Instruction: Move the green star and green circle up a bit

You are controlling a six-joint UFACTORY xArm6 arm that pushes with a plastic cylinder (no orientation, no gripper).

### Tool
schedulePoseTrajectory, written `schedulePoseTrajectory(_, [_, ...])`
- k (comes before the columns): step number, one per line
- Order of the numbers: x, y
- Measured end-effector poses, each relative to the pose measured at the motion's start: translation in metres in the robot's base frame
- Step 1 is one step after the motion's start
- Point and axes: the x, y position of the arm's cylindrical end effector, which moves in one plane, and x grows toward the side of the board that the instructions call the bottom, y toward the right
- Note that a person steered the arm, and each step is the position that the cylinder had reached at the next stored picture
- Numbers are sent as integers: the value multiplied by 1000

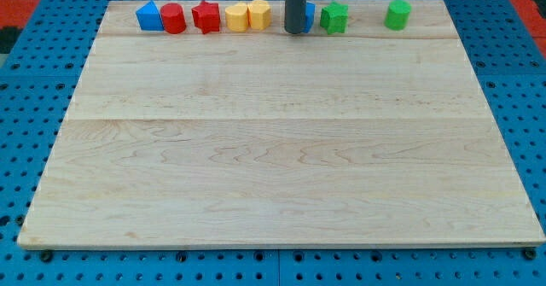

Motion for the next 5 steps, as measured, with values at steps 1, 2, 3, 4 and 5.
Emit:
schedulePoseTrajectory(1, [-9, -1])
schedulePoseTrajectory(2, [0, 1])
schedulePoseTrajectory(3, [24, 19])
schedulePoseTrajectory(4, [26, 36])
schedulePoseTrajectory(5, [14, 49])
